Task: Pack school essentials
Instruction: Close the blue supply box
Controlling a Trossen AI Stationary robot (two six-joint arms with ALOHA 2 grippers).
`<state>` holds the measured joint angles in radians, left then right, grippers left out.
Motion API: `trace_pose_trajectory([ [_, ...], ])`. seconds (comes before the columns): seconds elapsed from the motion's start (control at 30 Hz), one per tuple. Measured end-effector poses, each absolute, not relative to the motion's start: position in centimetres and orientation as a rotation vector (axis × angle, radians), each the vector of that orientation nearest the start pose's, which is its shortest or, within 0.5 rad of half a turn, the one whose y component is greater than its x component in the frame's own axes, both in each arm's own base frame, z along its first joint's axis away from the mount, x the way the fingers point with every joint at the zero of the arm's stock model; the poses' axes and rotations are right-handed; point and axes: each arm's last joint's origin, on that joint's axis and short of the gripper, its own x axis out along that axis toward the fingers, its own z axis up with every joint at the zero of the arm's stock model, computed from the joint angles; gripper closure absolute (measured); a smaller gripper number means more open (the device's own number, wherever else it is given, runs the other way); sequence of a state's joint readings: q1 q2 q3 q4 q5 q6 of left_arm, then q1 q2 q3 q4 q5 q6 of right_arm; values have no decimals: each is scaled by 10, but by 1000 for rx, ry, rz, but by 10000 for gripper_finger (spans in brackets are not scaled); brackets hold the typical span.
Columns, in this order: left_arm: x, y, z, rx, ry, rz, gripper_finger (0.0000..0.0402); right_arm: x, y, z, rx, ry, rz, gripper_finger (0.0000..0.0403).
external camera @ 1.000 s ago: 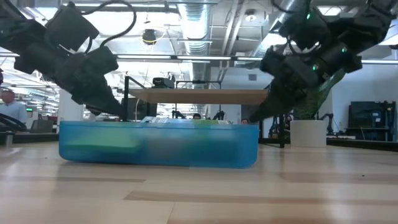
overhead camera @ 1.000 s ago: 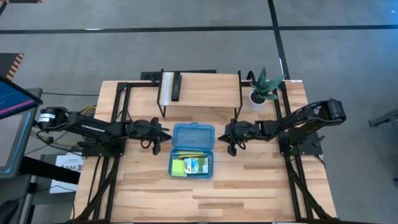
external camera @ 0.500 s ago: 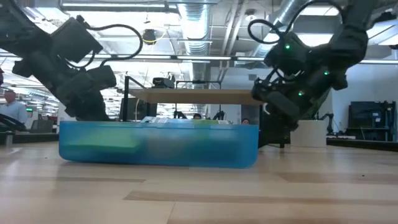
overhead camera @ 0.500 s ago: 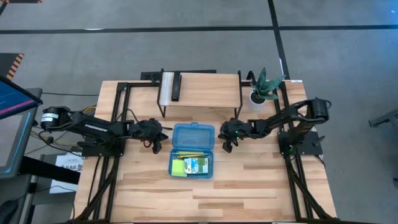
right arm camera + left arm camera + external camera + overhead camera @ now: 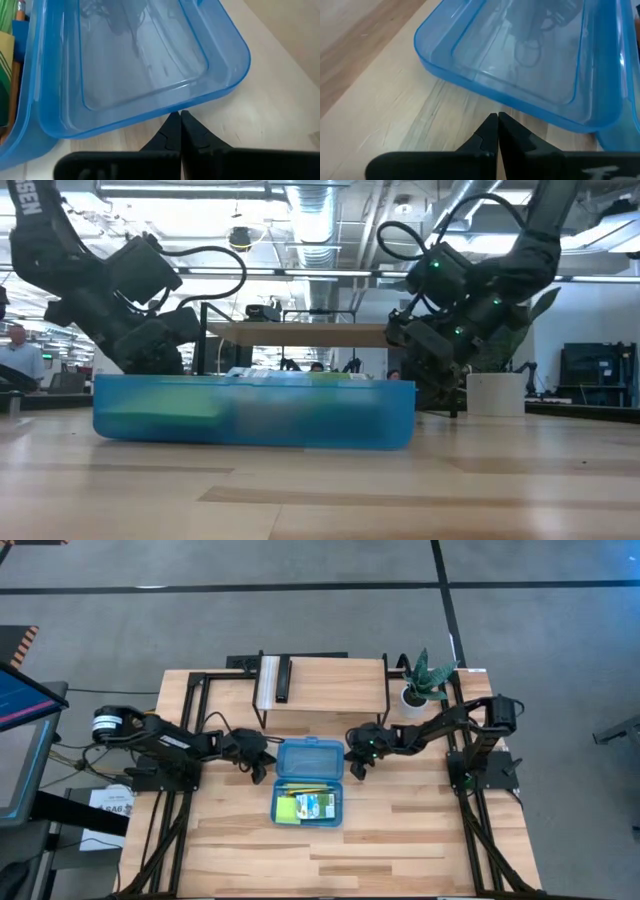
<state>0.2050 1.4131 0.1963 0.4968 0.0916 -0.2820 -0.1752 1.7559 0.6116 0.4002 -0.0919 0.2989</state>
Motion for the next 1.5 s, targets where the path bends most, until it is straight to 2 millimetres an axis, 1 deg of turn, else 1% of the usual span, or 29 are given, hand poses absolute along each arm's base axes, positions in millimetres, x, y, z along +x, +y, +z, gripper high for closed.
trace_pose_trajectory([
  [0.4, 193, 37, 97, -346, 647, 180, 401, 302, -51, 111, 393, 675, -181, 396],
  [0.83, 203, 38, 106, -325, 608, 142, 401, 306, -51, 117, 403, 608, -166, 395],
  [0.97, 206, 37, 109, -325, 600, 98, 401, 307, -51, 118, 406, 600, -153, 395],
  [1.07, 208, 38, 111, -326, 591, 87, 402, 309, -50, 121, 431, 573, -128, 395],
  [1.23, 210, 38, 113, -326, 587, 75, 401, 314, -45, 128, 476, 499, -25, 396],
  [1.33, 209, 37, 118, -327, 571, 57, 401, 315, -41, 131, 482, 486, 4, 399],
  [1.5, 207, 32, 135, -303, 496, 27, 401, 315, -34, 144, 471, 448, 47, 398],
])
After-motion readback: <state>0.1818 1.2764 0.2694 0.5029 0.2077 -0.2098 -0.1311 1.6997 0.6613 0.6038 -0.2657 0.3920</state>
